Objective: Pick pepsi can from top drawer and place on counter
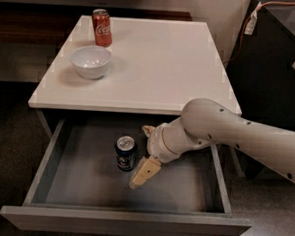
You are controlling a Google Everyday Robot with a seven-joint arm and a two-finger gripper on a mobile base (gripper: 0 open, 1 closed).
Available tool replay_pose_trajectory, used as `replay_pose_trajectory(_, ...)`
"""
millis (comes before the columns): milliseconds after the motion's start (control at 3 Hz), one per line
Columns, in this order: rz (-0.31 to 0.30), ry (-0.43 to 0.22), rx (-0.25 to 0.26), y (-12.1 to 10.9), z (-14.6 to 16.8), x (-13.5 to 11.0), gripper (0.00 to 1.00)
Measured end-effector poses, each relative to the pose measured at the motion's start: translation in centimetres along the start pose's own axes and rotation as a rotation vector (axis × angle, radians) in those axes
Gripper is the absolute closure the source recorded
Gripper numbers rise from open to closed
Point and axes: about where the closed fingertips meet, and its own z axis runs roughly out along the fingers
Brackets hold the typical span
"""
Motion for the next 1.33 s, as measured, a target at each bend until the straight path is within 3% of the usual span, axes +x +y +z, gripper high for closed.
replay_pose_trajectory(333, 0.052, 0.029, 0.052, -1.2, 1.1, 0.2, 0.00)
replay_pose_trajectory(1333, 0.125, -0.020, 0.044, -2.6, 4.1, -1.2, 0.03)
